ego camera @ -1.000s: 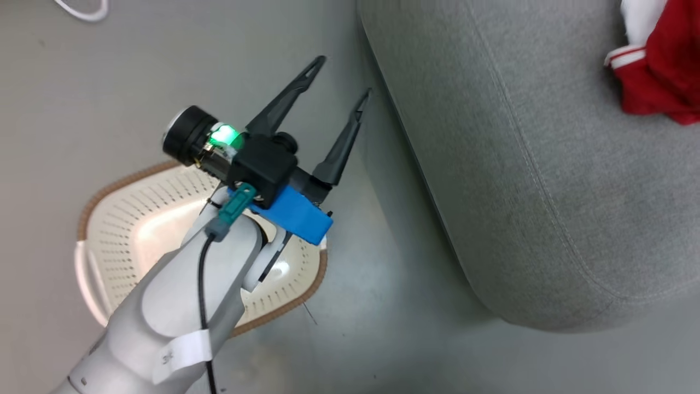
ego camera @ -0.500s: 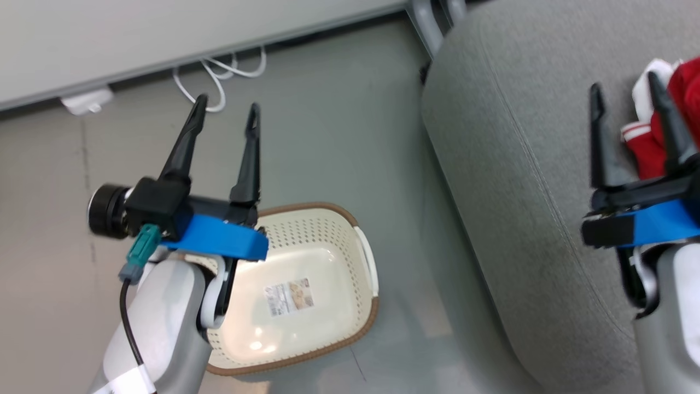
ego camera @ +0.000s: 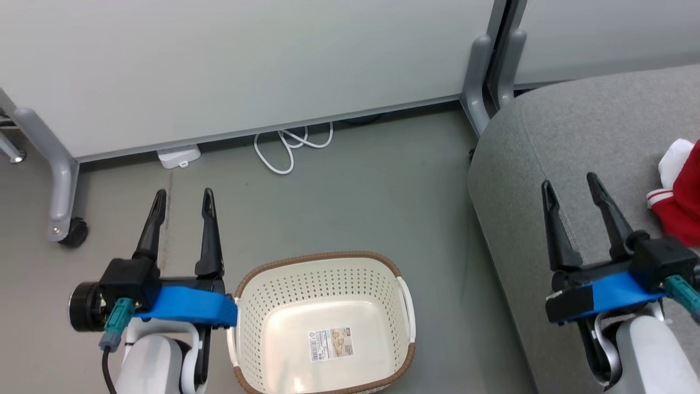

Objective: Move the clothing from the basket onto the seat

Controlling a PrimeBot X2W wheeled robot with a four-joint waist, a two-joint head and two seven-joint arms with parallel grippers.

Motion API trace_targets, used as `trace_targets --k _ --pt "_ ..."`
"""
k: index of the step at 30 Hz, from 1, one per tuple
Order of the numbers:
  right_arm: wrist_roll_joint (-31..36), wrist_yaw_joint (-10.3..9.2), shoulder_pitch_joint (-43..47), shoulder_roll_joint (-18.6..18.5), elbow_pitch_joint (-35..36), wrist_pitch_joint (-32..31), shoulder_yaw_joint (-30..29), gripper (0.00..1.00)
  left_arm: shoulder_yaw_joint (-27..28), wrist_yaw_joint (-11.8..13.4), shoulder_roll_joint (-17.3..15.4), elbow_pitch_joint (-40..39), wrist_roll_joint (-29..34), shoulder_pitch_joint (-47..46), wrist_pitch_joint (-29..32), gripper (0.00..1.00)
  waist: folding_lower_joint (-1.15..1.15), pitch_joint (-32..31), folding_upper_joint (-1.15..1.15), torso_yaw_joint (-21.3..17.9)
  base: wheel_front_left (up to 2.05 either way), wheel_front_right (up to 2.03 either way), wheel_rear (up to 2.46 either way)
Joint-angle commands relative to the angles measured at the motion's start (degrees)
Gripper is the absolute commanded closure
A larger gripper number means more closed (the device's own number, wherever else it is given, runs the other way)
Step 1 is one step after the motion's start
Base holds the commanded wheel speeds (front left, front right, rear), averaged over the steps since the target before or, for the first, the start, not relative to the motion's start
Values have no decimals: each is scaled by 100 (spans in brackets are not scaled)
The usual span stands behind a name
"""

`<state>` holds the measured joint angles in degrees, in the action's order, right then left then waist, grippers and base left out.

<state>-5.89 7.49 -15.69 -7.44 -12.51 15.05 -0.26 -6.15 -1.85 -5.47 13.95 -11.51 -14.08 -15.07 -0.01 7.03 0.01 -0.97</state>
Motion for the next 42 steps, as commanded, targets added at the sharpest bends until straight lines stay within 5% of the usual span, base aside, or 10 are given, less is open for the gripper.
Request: trace_targets --k 1,31,32,42 --pt "-32 1 219 48 -73 19 1 0 122 -32 37 19 84 209 -14 0 1 -219 -1 115 0 0 0" --pt "-133 1 1271 441 -181 20 -241 0 603 -483 259 47 400 1121 -14 0 1 -827 -1 343 0 0 0" --pt "-94 0 1231 425 -167 0 -233 100 582 -454 248 53 393 1075 1 100 1 -828 -1 344 0 0 0" --pt "-751 0 1243 439 -418 -243 -297 100 663 -463 258 318 -264 1159 247 100 1 -823 -1 332 0 0 0"
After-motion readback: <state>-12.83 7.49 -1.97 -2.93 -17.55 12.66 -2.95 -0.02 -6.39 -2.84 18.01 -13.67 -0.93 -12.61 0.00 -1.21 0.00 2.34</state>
